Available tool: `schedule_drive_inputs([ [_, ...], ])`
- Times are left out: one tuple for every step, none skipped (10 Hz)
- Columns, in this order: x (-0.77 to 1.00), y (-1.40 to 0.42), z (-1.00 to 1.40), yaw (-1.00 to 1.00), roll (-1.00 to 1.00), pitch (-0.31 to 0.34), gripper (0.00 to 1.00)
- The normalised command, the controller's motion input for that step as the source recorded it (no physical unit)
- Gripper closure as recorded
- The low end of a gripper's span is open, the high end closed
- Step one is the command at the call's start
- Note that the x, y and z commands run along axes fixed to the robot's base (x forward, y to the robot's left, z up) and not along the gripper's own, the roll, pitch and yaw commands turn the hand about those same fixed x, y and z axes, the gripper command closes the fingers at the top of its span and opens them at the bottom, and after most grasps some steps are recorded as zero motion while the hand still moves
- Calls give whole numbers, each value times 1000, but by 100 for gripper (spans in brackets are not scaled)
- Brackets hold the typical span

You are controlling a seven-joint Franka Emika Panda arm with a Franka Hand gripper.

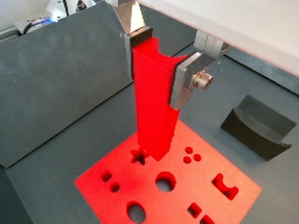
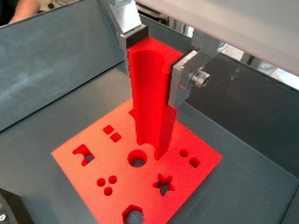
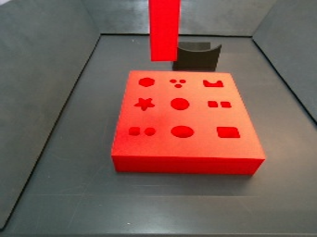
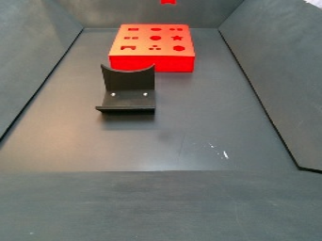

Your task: Insert the arch object.

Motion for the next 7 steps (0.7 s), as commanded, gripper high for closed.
schedule_drive_inputs([
  [340, 0, -217, 0, 69, 0, 100],
  [829, 89, -246, -11, 93, 0, 100],
  [1000, 131, -260, 0, 90, 0, 100],
  [1000, 143, -249, 0, 57, 0, 100],
  [1000, 206, -283, 0, 46, 0, 100],
  [1000, 263, -309, 0, 51, 0, 100],
  [1000, 271, -351, 0, 84, 0, 100],
])
